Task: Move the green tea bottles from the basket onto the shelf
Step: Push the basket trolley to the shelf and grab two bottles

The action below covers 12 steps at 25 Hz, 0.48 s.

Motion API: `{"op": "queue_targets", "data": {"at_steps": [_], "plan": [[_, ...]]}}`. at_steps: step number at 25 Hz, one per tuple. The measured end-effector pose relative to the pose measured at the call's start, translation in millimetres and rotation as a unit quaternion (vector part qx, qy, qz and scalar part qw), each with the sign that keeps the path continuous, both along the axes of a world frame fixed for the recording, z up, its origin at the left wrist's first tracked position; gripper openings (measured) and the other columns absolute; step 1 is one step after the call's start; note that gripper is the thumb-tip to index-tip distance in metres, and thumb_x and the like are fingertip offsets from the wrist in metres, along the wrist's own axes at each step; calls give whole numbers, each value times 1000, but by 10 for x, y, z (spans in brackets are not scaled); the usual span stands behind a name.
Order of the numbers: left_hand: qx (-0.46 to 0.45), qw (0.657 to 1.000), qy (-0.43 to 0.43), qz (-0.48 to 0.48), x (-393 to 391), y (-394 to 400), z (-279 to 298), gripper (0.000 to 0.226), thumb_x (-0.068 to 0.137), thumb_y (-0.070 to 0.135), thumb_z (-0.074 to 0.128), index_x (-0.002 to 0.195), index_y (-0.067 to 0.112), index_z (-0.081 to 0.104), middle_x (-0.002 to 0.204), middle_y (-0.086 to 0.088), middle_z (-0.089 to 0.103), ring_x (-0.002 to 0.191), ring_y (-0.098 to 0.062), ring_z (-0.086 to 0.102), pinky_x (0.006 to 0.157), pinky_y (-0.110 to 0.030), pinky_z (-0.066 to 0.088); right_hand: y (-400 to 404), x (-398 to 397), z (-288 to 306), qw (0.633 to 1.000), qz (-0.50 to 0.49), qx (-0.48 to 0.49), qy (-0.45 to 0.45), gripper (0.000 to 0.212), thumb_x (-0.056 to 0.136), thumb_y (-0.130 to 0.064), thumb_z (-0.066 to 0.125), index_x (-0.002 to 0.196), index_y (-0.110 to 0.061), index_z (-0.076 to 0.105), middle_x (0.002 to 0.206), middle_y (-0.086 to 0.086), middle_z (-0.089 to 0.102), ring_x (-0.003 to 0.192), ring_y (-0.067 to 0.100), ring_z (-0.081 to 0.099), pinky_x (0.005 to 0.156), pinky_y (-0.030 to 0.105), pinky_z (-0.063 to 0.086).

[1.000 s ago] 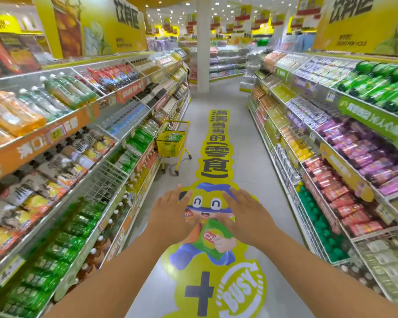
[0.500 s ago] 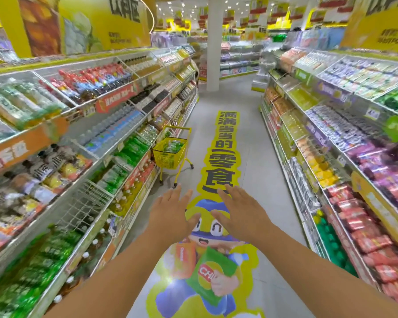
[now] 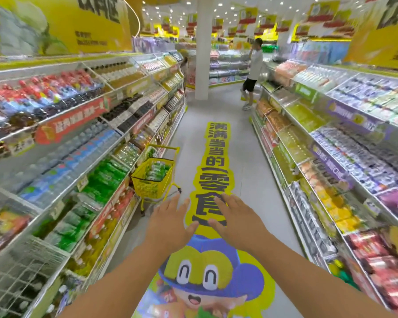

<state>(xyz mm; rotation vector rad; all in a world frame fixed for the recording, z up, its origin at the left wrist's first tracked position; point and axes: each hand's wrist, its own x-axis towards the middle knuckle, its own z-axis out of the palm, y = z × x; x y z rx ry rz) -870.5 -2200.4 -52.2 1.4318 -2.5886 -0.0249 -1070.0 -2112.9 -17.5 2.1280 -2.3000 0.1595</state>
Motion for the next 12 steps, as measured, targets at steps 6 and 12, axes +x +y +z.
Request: {"op": "queue_targets", "data": {"at_steps": [6, 12], "plan": [[-14, 1000, 0, -2, -434, -1563, 8, 87, 83, 73, 23, 155, 26, 36, 160, -11, 35, 144, -35, 37, 113, -52, 36, -1522, -466, -36, 1000, 5, 24, -9, 90, 92, -79, 10, 164, -25, 13, 172, 2, 8, 158, 23, 6, 126, 39, 14], [0, 999, -42, 23, -1073, -3074, -200, 94, 79, 74, 7, 160, 29, 18, 167, -9, 16, 151, -33, 21, 118, -49, 26, -3125, -1189, -353, 999, 23, 24, -27, 105, 76, -81, -2, 163, -26, 15, 171, 2, 11, 158, 23, 8, 126, 40, 17]]}}
